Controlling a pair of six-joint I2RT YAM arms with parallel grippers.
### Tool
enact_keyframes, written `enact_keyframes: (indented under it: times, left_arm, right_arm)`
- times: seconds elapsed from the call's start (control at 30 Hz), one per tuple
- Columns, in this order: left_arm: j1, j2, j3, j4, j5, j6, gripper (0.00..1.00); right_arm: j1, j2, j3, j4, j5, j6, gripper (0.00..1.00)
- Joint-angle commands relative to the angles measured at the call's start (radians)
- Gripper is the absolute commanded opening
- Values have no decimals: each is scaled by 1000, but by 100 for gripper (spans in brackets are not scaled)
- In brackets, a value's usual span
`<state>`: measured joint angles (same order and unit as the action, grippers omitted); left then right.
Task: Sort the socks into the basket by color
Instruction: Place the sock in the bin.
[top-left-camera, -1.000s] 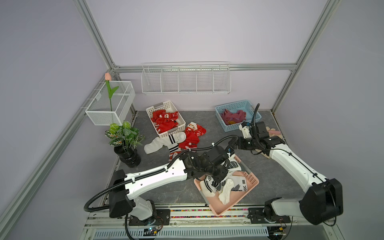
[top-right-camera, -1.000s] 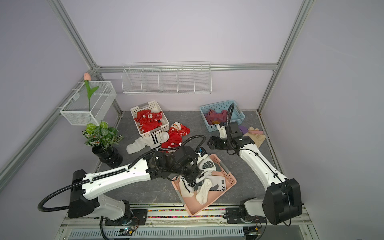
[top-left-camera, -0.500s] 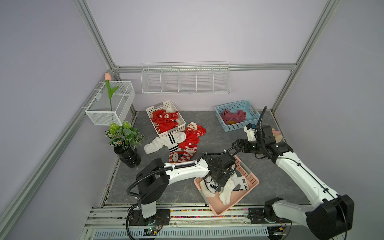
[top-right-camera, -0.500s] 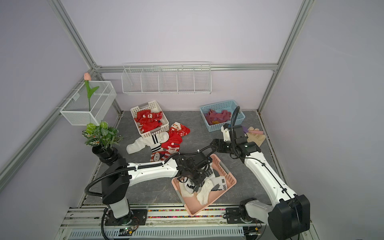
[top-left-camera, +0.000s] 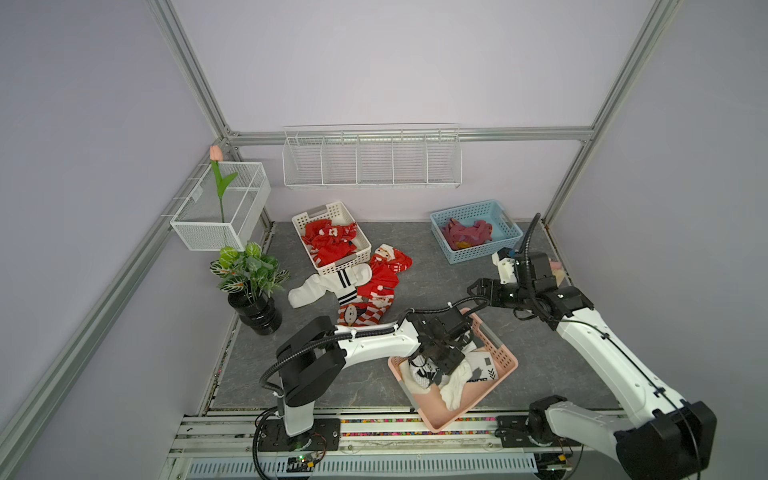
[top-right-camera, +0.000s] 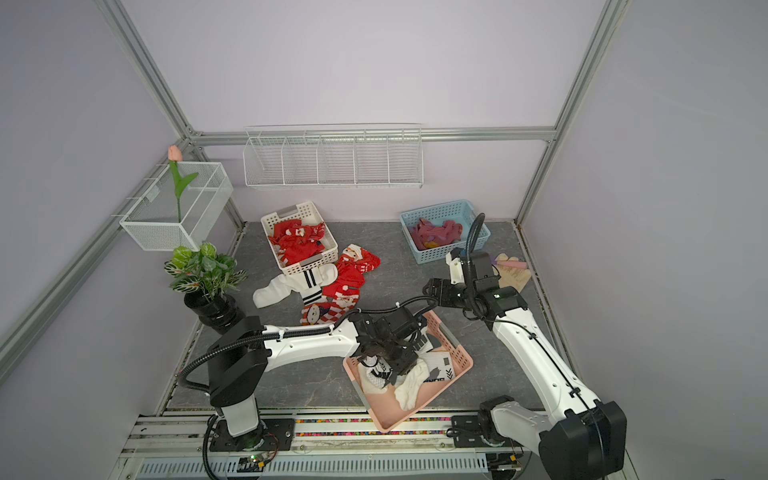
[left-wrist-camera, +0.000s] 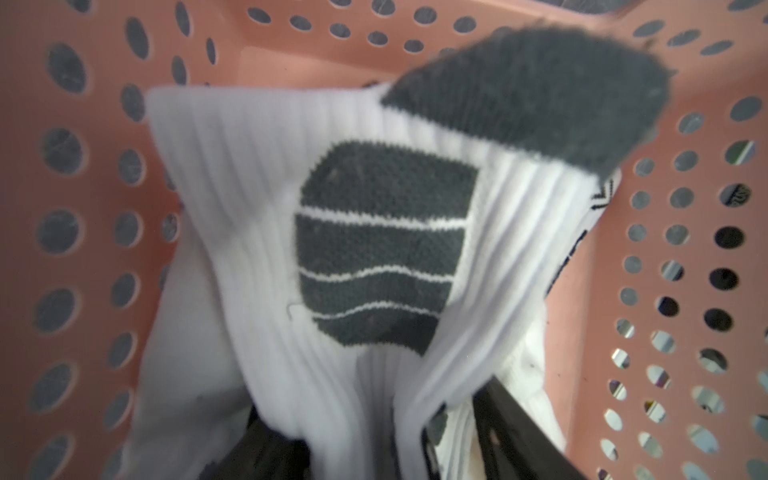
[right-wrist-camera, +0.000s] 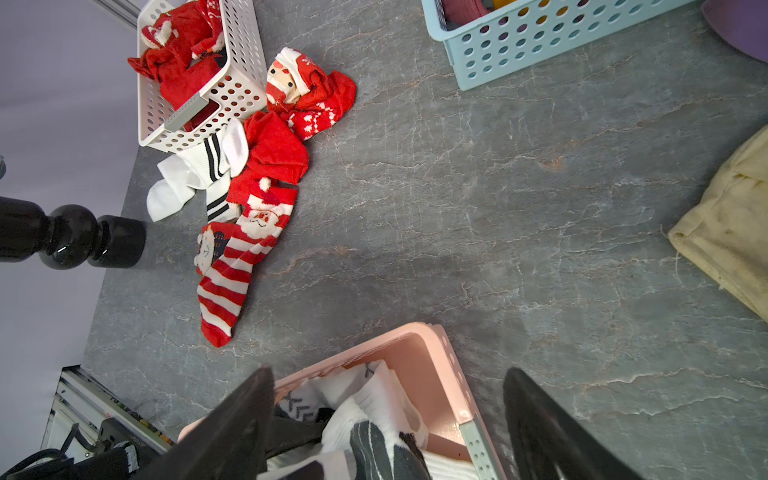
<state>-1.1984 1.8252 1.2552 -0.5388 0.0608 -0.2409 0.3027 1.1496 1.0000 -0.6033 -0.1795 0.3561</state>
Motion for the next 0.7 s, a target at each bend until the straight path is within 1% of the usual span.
enact_keyframes:
  times: [0.0,0.2,0.33,0.37,0.4,0.43,0.47,0.53,0.6,0.63,0.67]
  left_arm:
    - [7,-75,-13,-2,-42,-12,58]
    - [8,-207,-31,-25,-106,-37,63]
    - [10,-295,-44,-43,-139,-67,66]
    - [16,-315,-48,-45,-144,-78,67]
    - [24,-339,-57,-48,-147,-92,67]
    - [37,-362,-65,-49,-155,-109,67]
    - [52,-381,-71,-54,-161,-127,68]
    - [102,-420,-85,-72,-173,-174,68]
    - [157,-452,-95,-90,-185,-217,68]
    - [189,-464,-97,-101,-188,-239,68]
    - [216,-475,-99,-106,-189,-253,68]
  right_arm:
    - [3,-22,13,-34,-21,10,89]
    - [4,-21,36,-38,-31,11,88]
    - [6,-11,37,-40,-65,7,89]
    - [10,-7,35,-41,-76,6,90]
    - [16,-2,33,-40,-93,4,93]
    - [27,6,29,-38,-114,5,98]
    - [40,12,24,-38,-122,5,97]
    - [92,29,6,-36,-130,6,85]
    - [153,51,-13,-37,-132,13,70]
    - [188,62,-28,-34,-131,19,64]
    - [215,71,-44,-28,-131,27,60]
